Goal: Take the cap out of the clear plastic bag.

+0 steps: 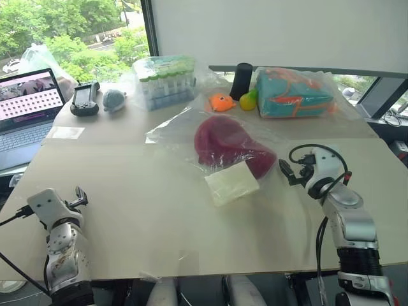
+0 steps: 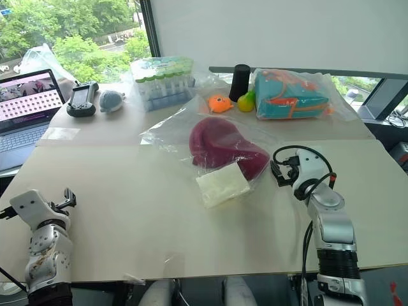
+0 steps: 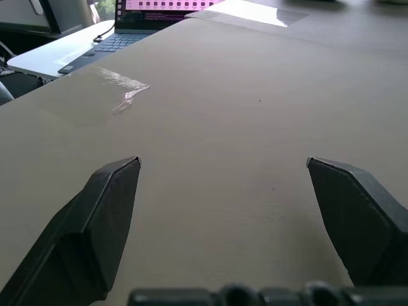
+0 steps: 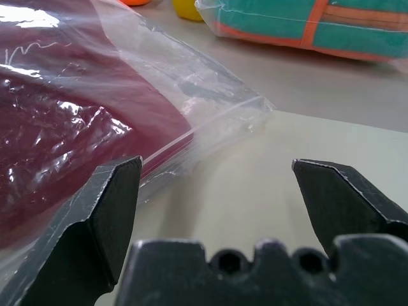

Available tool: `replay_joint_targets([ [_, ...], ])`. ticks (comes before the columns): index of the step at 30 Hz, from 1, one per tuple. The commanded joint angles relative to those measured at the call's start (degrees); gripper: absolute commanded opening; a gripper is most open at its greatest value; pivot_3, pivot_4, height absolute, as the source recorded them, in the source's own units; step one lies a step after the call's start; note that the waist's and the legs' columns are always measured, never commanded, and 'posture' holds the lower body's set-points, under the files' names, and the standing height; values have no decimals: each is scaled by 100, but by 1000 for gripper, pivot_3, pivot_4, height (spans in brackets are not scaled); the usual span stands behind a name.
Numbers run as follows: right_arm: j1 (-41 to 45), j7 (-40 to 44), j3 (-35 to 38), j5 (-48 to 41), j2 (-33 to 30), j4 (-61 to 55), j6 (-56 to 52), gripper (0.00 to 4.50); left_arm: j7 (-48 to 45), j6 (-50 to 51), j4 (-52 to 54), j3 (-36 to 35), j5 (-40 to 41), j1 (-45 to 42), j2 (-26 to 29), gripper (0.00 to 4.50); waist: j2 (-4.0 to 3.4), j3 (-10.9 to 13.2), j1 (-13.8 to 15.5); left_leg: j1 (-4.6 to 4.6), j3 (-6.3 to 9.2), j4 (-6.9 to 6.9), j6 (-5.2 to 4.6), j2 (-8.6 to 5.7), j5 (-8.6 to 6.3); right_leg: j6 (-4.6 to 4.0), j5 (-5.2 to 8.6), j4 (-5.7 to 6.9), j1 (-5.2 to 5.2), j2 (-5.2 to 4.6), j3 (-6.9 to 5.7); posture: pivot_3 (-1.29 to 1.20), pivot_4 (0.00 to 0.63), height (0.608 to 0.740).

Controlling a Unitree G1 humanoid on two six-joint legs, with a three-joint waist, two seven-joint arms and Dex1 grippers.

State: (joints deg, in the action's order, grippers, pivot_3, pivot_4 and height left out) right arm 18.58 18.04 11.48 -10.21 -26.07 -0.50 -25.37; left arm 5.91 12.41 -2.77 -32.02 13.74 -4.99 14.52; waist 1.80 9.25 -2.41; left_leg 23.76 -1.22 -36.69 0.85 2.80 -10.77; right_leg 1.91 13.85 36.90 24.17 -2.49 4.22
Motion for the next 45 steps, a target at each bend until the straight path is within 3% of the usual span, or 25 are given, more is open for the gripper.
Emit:
replay_joint_targets([
  [1, 126, -78, 61, 51, -7, -84, 244, 4472, -207, -189, -34, 143, 25, -149, 99, 4500, 0, 0, 0, 0, 0, 0, 0, 0, 0, 0, 0, 0, 0, 0, 0, 0, 150, 740],
  [8, 336, 166, 6, -52, -193, -322, 73, 4472, -2100, -101, 558, 1229, 255, -355, 807, 4500, 3, 2, 12, 4, 1, 0, 0, -1, 1, -1, -1, -2, 2, 1, -3, 0, 150, 740],
  [13, 327, 1833, -131, -1001, -1187, -1107, -910, 4472, -4150, 744, 2196, 1961, 1132, 213, 1983, 4500, 3, 5, -45, 16, -1, 11, -1, 2, -2, -36, -20, -14, 14, 1, 2, 0, 150, 740],
  [16, 327, 2636, -202, -1401, -1783, -1352, -1214, 4472, -4803, 1054, 2660, 2064, 1461, 434, 2563, 4500, 4, 6, -36, 5, -3, 34, -1, 2, -2, -42, -14, -18, 14, 0, 3, 0, 150, 740],
  [20, 270, 4489, -644, -2571, -2758, -2338, -1821, 4472, -5660, 1303, 3059, 2214, 1815, 369, 3225, 4500, -5, 27, -19, -2, 0, 39, -2, 6, -2, -19, 20, -11, 15, 3, -5, 0, 150, 740],
  [26, 878, 4329, -1710, -1638, -2672, -2503, -1153, 4472, -6001, 1419, 3290, 2153, 2001, 298, 3444, 4500, 11, 36, -17, -7, -2, 33, -2, 9, -2, -19, 22, -14, 12, 1, -7, 0, 150, 740],
  [33, 1308, 4004, -2967, 21, -2155, -1754, 110, 4472, -5982, 1404, 3270, 2101, 1934, 389, 3393, 4500, 23, 43, -5, 2, -1, 34, -2, 8, -2, -20, 22, -13, 20, 2, -9, 0, 150, 740],
  [39, 1439, 4152, -3566, 817, -1842, -869, 816, 4472, -5892, 1423, 3329, 2130, 1907, 354, 3372, 4500, 24, 44, 0, 5, -1, 34, -2, 6, -2, -22, 20, -12, 21, 1, -9, 0, 150, 740],
  [45, 1622, 4079, -3573, 1261, -1570, -154, 1323, 4472, -5805, 1458, 3429, 2062, 1945, 403, 3388, 4500, 24, 44, -5, 2, -1, 30, -2, 6, -1, -26, 17, -6, 19, 2, -9, 0, 150, 740],
])
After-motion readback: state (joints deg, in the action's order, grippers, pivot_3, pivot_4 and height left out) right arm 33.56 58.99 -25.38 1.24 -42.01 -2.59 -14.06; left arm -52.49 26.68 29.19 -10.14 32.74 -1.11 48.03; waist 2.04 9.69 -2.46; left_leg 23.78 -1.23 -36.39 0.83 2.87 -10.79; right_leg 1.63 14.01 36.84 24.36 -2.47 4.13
